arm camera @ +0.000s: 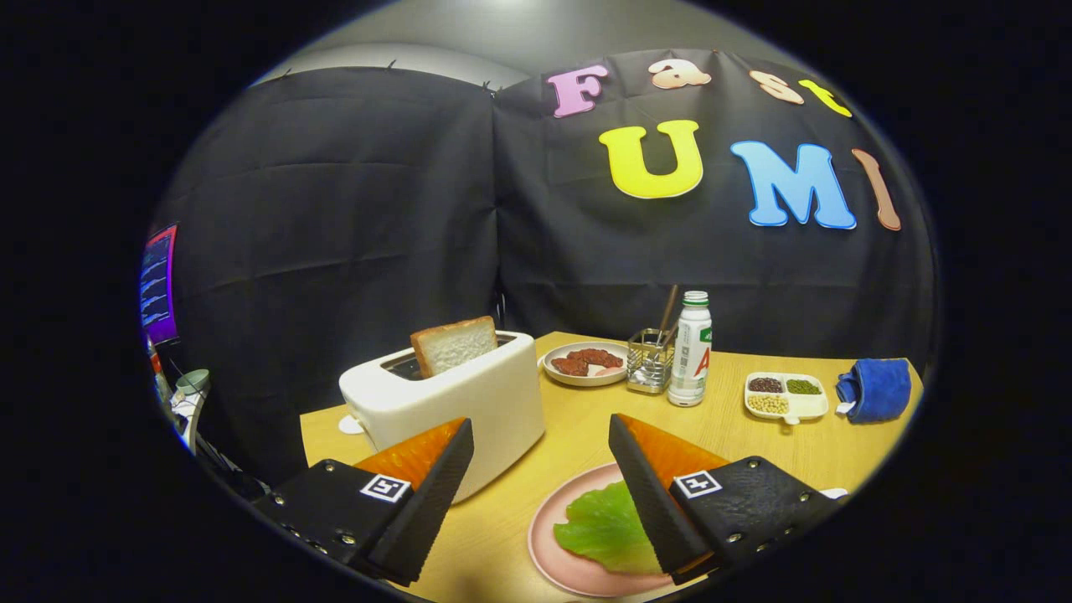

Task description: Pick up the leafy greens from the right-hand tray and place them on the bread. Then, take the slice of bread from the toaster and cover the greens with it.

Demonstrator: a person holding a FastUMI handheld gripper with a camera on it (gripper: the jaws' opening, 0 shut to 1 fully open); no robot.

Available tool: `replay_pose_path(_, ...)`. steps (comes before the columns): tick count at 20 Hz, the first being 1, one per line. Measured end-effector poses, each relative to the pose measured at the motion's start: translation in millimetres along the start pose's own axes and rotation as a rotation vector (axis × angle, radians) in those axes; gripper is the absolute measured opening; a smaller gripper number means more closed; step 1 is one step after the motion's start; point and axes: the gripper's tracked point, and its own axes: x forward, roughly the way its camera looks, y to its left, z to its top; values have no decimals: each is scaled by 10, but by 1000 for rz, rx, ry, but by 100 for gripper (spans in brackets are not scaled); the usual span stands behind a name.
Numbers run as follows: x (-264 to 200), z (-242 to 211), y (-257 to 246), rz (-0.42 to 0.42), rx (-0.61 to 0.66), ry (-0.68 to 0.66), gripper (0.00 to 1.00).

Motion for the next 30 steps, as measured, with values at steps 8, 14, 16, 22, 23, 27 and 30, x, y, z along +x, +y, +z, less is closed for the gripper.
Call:
replay_pose_path(8,279,303,571,56,-1,-104,99)
replay_pose_path(14,643,491,914,37,-15,-171,98)
replay_pose_path(16,786,532,963,6,-29,-194,98)
replay_pose_path(22,1098,545,871,-103,-50,-209,98)
replay_pose_path(23,1111,517,848,-110,-40,-198,98)
replay_pose_path(27,1213,410,845,-98,-9,-154,81)
replay_pose_path(30,1194,358,796,-112,1,-125,31)
